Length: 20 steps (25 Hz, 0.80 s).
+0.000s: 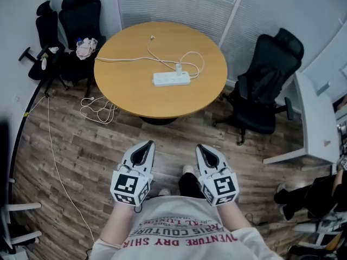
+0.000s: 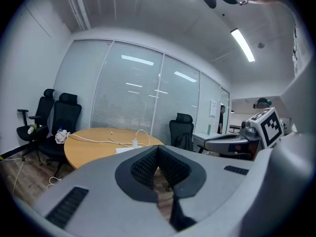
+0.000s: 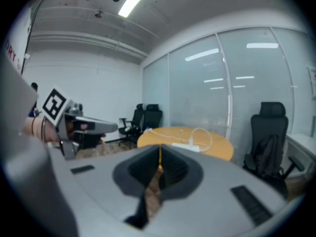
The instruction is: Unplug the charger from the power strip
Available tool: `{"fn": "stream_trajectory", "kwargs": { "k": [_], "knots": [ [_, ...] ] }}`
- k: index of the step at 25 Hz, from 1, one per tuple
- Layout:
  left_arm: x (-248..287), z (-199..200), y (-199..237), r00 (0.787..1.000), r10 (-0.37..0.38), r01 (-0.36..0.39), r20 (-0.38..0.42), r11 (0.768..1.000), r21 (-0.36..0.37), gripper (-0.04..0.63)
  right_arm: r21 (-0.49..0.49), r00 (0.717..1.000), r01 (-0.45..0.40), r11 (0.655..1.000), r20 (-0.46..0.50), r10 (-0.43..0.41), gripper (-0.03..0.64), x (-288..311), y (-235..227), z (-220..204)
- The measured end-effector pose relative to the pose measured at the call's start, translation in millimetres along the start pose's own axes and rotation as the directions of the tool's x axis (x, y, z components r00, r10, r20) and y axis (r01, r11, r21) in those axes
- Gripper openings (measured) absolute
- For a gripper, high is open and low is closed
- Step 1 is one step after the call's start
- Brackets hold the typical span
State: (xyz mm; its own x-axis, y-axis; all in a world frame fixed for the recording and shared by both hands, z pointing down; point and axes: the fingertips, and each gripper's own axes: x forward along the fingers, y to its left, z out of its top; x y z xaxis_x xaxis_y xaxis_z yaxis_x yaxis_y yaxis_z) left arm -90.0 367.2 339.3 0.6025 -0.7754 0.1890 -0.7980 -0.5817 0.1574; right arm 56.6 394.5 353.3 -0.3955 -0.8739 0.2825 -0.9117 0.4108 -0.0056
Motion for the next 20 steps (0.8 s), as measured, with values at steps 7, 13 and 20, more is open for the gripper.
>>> {"fn": "stream_trajectory", "kwargs": {
  "k": [7,13,20],
  "knots": [
    [46,1,39,0.996,0.083,-0.083,-0.011,0.997,0.008,0.032,0.02,0.999,-0.046,0.999,0.0,0.046,0.029,68,-42,1],
    [106,18,81,0.98,0.199,-0.199,-0.012,0.98,0.025,0.032,0.01,0.995,-0.094,0.996,0.018,0.094,0.029,152,-113,27],
    [212,46,114,0.964,0.264,-0.263,-0.019,0.965,0.021,0.032,-0.038,0.98,-0.197,0.98,-0.001,0.197,0.029,240,-183,57]
  ]
}}
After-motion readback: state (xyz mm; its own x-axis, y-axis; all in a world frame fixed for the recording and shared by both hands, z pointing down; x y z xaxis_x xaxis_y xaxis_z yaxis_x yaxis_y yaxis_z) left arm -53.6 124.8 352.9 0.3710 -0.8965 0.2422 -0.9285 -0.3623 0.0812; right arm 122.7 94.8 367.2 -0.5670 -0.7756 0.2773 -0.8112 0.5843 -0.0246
